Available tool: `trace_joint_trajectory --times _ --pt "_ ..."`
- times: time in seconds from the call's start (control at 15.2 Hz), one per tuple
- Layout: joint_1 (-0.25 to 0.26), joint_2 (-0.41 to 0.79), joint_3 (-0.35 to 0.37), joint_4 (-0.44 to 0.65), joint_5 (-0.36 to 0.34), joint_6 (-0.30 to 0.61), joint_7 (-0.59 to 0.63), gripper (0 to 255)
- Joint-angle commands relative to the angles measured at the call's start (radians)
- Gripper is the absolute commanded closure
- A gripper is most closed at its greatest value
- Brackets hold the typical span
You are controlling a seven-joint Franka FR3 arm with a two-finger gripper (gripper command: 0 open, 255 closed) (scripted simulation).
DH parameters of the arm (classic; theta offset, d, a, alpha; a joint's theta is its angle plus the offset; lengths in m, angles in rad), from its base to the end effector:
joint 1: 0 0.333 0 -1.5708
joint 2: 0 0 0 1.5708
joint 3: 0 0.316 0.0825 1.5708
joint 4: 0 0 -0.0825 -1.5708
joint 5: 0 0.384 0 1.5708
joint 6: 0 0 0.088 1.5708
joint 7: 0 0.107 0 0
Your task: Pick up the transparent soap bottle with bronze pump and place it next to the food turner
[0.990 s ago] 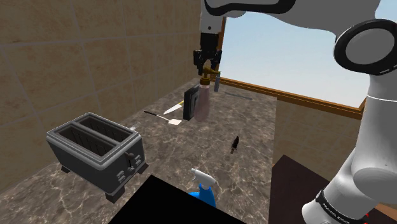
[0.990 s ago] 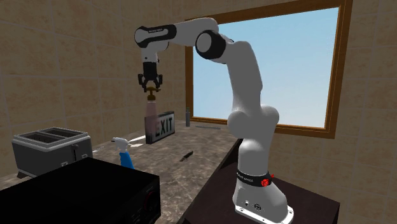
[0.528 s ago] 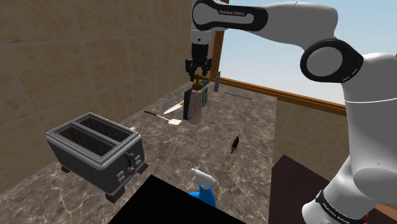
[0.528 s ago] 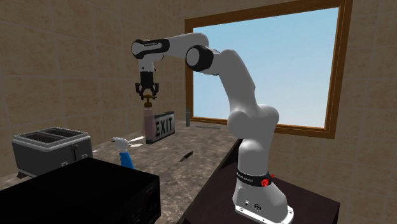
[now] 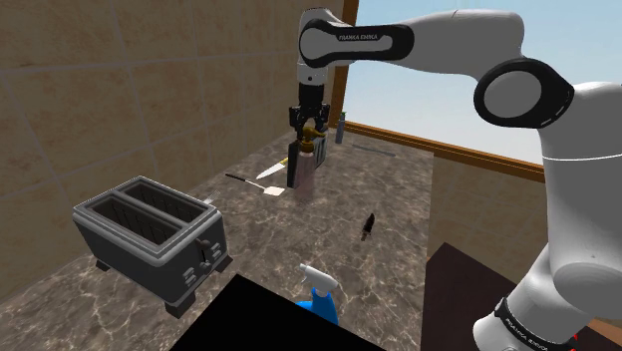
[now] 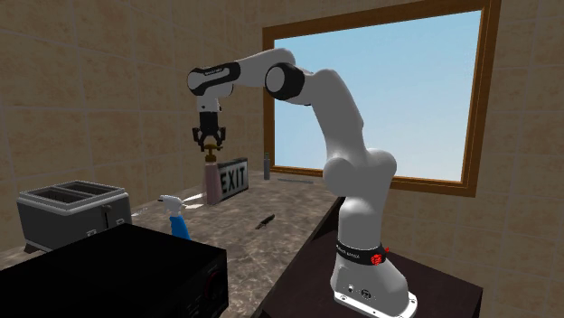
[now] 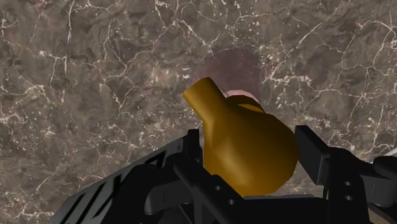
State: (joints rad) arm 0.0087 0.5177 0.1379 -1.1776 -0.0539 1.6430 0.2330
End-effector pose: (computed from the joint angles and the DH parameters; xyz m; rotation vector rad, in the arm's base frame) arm 0.6973 0.0739 0.4918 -3.1313 0.1527 0.0781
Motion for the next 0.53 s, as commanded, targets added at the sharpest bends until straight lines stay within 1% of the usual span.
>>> trace_joint_trajectory --times 0.0,0.2,0.46 --pt "-0.002 -0.007 0.0 -0.04 0.001 0.035 0.0 255" --pt "-0.004 -0.009 0.0 -0.081 0.001 0.073 0.0 255" --pt "-0.004 -0.009 0.0 -0.081 0.001 0.073 0.0 255"
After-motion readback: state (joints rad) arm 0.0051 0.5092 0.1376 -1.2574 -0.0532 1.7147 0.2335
